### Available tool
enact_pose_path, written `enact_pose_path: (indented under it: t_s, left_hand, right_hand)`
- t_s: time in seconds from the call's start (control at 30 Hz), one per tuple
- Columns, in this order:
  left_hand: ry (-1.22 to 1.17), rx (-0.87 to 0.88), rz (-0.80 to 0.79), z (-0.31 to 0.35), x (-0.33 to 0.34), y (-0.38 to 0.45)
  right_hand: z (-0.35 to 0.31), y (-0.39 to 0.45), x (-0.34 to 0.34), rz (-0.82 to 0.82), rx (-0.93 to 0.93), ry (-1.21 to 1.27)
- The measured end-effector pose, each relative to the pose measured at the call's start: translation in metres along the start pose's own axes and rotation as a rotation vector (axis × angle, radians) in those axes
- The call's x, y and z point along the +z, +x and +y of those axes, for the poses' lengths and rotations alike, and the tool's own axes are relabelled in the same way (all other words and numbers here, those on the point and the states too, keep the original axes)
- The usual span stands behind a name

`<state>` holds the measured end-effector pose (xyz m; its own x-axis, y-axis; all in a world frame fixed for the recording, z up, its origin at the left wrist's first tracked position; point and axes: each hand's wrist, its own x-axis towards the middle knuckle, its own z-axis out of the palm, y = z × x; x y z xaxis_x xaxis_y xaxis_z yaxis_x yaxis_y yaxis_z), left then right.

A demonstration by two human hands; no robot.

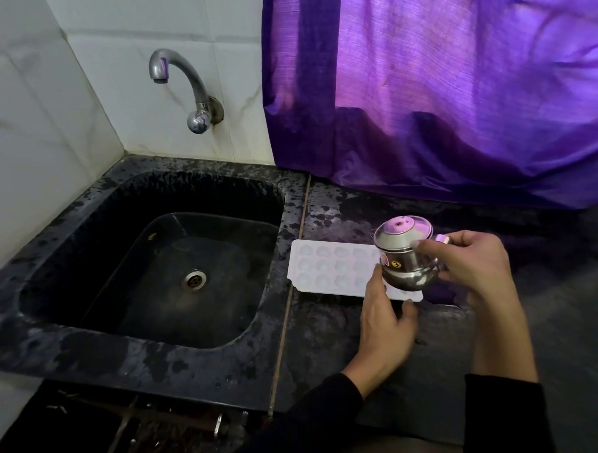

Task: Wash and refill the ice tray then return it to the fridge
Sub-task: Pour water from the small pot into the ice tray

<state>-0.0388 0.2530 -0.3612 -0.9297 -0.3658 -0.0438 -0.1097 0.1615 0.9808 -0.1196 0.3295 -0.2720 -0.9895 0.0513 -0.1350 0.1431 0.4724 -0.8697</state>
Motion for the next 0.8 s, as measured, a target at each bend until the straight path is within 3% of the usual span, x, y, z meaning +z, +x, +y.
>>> enact_pose_path:
  t_s: [0.4,0.8]
  left_hand:
    - [-0.020,-0.023,0.000,-0.003,-0.008,0.000]
    - [-0.039,-0.027,-0.029,-0.007,-0.011,0.003]
  right_hand:
    - [-0.011,-0.005,0.022,0.011,-0.116,-0.244]
    - [-0.012,-0.006,0.026,0.008,-0.087,-0.295]
